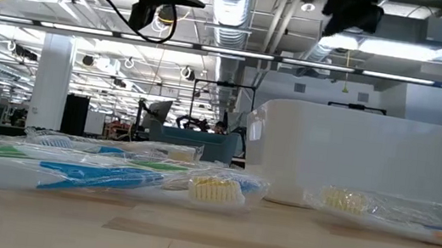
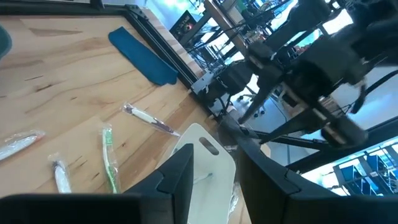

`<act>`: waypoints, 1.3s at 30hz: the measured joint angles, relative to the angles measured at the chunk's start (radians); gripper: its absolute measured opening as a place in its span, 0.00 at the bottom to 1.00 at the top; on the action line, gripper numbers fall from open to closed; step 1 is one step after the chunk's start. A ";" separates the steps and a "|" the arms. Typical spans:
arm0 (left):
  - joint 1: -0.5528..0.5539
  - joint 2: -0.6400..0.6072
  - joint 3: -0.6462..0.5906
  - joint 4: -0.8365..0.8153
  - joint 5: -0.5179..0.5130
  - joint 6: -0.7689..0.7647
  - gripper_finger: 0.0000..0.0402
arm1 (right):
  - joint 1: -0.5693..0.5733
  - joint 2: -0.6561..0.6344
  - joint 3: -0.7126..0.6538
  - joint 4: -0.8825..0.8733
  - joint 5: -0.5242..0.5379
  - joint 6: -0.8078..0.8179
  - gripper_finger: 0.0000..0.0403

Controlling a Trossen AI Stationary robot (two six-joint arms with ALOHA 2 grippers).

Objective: Pick & Place Toothbrushes
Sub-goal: Put the green toothbrush into the bottom white bin

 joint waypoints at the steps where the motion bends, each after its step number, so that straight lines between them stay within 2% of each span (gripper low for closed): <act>1: 0.000 0.000 0.000 0.002 0.000 0.000 0.29 | 0.000 -0.007 0.000 0.018 -0.002 0.000 0.41; 11: 0.010 0.000 0.000 0.020 0.004 0.000 0.29 | -0.039 -0.025 0.000 0.309 -0.006 0.000 0.38; 17: 0.060 0.000 0.000 0.023 0.106 0.005 0.29 | -0.091 -0.017 0.000 0.455 -0.029 -0.001 0.36; 30: 0.226 0.000 0.000 -0.012 0.408 0.271 0.29 | -0.259 -0.017 0.000 0.493 -0.030 0.026 0.32; 39: 0.233 0.000 0.000 -0.280 0.422 0.442 0.29 | -0.336 -0.017 0.000 0.509 -0.031 0.059 0.32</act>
